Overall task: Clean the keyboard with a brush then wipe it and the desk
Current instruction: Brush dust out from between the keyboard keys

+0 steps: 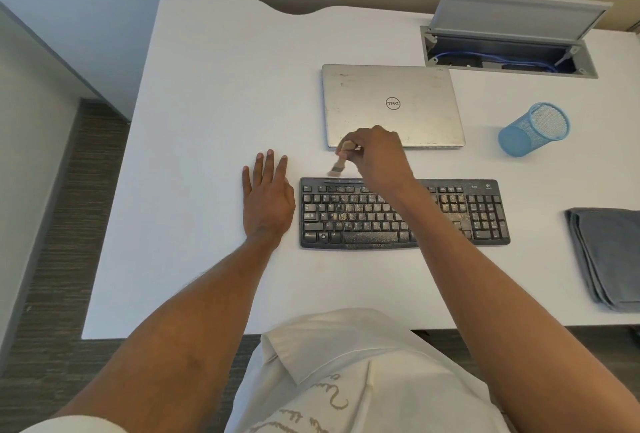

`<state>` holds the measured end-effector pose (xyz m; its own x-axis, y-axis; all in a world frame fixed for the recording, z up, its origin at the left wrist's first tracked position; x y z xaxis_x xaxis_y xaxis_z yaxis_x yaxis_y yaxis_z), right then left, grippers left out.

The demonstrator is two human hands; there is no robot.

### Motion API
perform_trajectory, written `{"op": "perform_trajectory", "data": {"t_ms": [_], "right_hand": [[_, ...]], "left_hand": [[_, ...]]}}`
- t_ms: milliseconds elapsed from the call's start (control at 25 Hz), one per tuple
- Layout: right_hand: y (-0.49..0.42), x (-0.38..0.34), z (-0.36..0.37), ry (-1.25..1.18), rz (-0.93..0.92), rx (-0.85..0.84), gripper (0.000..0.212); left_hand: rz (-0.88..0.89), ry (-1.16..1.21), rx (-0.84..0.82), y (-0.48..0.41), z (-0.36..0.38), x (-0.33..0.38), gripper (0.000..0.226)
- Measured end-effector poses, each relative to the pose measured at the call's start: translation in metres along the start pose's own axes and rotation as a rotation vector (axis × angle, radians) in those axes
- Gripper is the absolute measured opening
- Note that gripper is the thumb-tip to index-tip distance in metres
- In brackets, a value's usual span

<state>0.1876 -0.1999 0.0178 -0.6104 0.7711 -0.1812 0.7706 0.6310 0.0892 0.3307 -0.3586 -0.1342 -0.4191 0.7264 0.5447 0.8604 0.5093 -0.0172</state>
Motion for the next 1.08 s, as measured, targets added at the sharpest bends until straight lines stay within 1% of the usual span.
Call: {"op": "perform_trajectory", "data": {"t_ms": [120, 280, 400, 480, 520, 600, 680, 720, 840, 1080], "right_hand": [[0.003, -0.001, 0.007, 0.034, 0.004, -0.038, 0.021], [0.014, 0.032, 0.001, 0.2, 0.096, -0.039, 0.026], [0.022, 0.056, -0.008, 0.269, 0.173, -0.034, 0.027], [0.024, 0.06, -0.011, 0.306, 0.194, -0.003, 0.026], [0.024, 0.056, -0.012, 0.273, 0.194, 0.023, 0.024], [0.023, 0.038, -0.013, 0.121, 0.153, 0.068, 0.017], [0.025, 0.015, -0.007, 0.015, 0.072, 0.059, 0.015], [0.026, 0.007, -0.002, 0.012, 0.032, 0.048, 0.017], [0.03, 0.008, 0.009, 0.1, 0.006, 0.035, 0.023], [0.038, 0.051, 0.0, 0.295, 0.15, 0.022, 0.028]], "left_hand": [[0.0, 0.007, 0.001, 0.0, 0.0, 0.0, 0.059], [-0.002, 0.011, 0.0, 0.0, 0.001, -0.002, 0.058], [-0.005, 0.007, -0.002, 0.0, 0.001, -0.001, 0.058], [-0.006, 0.007, -0.002, 0.0, 0.001, 0.0, 0.057], [-0.006, 0.007, -0.002, 0.0, 0.001, 0.0, 0.057], [-0.002, 0.008, 0.002, 0.0, 0.001, -0.001, 0.058], [0.0, 0.016, 0.008, 0.0, 0.002, -0.001, 0.057], [0.001, 0.019, 0.012, 0.0, 0.001, -0.001, 0.057], [0.005, 0.013, 0.016, 0.0, 0.001, -0.001, 0.057], [-0.001, 0.008, 0.008, 0.0, 0.001, 0.0, 0.058]]}}
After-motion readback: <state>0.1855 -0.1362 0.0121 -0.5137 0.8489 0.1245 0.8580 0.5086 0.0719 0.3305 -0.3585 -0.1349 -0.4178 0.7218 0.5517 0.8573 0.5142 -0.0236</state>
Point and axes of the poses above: each hand's wrist, its own y-axis away from the middle knuckle, its own z-axis out of the palm, x = y × z, the point moved 1 cm from there along -y, towards the middle knuckle, and after that the axes turned 13 degrees about y, right-handed, at the moved point
